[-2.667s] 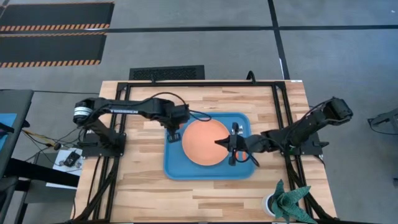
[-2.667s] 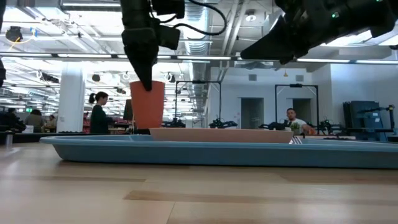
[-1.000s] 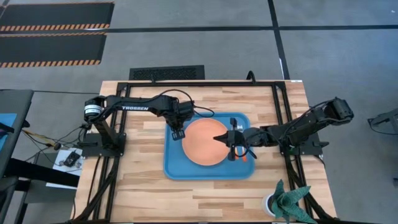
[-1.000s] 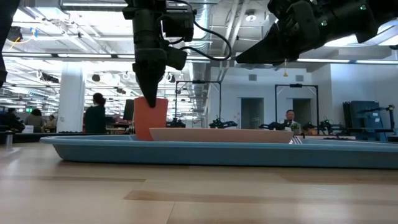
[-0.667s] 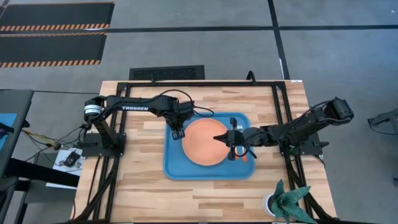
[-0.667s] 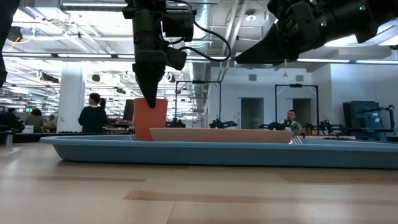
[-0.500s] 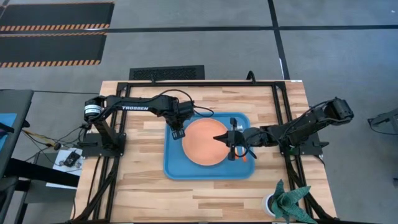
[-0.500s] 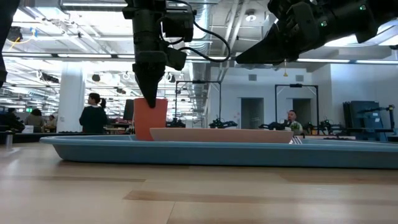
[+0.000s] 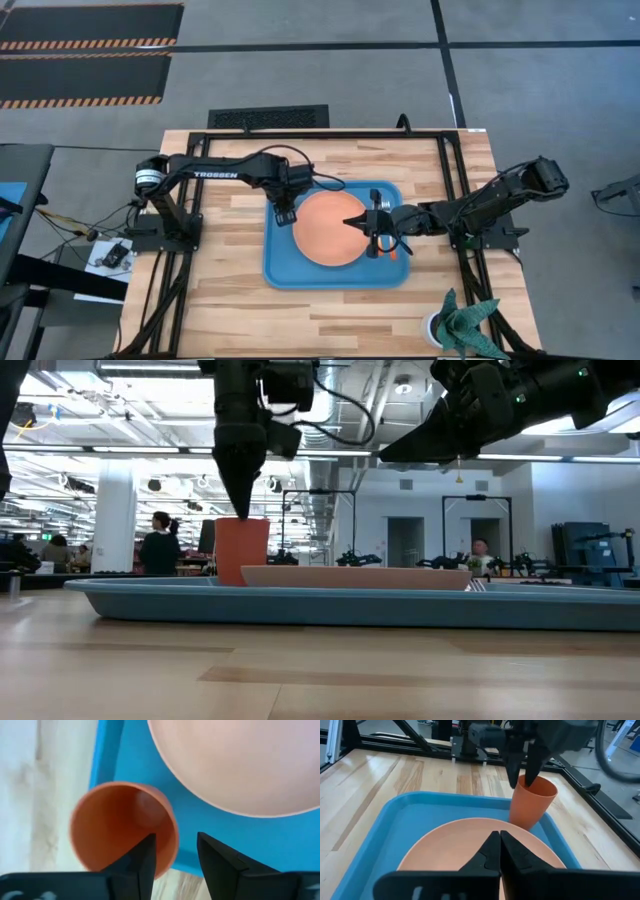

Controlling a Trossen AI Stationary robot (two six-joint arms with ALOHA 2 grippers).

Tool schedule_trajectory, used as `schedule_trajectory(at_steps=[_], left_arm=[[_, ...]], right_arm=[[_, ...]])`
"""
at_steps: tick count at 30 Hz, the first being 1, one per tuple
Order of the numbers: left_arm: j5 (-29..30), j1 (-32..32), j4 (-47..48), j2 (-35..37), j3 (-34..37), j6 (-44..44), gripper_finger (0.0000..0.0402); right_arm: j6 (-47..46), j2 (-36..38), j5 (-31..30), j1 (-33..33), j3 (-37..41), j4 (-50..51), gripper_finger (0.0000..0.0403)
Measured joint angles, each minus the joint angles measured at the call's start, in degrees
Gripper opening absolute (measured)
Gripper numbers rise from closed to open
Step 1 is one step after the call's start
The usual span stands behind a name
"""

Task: Pick and place plate/cup/fork/spoon on tray
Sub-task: Adjust the light orange plate on the blue serving tray

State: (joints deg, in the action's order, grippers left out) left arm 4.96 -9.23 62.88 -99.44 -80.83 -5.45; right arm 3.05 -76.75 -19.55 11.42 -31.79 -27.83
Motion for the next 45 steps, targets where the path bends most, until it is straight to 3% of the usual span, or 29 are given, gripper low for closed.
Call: schedule_trajectory(at_steps=[5,11,14,19,27,37,45], left_arm=[[2.02,1.97,2.60,0.62,-2.54,0.82,0.0132],[0.51,8.82,-0.83,3.51,-2.65,4.03,0.0127],[-1.14,13.48,-6.73,3.58,-2.19,5.00,0.0116],[-0.28,18.93,-25.83,2.71,5.27,5.02,0.0076],[3.29,18.12,-42.04,2.73,15.29,-1.33,0.0004],[3.44,18.36,-48.92,2.78,21.45,-4.46,0.0000],[2.47,18.97,-49.16,-3.98,20.24,-4.26,0.0000]], right_arm=[[0.00,0.00,0.02,0.16,-0.02,0.10,0.0014],[0.27,0.00,0.02,0.17,-0.02,0.50,0.0008],[0.39,0.00,0.02,0.16,-0.02,0.70,0.0011],[0.42,2.08,-0.02,1.66,-0.06,4.98,0.0007],[0.17,7.97,-5.87,6.66,0.04,9.55,0.0004],[0.59,7.93,-6.29,6.72,0.04,9.14,0.0005],[0.43,7.92,-6.12,6.51,0.04,9.18,0.0006]])
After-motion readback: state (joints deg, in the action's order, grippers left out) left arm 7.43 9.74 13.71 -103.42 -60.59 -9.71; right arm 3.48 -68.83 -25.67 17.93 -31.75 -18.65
